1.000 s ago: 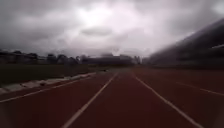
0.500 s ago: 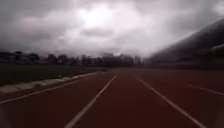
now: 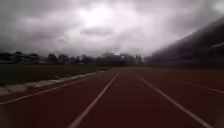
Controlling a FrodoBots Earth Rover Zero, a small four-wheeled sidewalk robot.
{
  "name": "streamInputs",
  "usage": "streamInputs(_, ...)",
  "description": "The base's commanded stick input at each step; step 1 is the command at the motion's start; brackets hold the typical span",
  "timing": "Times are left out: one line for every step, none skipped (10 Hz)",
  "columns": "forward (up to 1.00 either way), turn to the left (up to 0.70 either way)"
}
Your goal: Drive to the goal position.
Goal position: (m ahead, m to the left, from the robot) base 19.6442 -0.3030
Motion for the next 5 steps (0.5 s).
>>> streamInputs(0.7, 0.0)
streamInputs(0.7, 0.0)
streamInputs(0.7, 0.0)
streamInputs(0.7, 0.0)
streamInputs(0.7, 0.0)
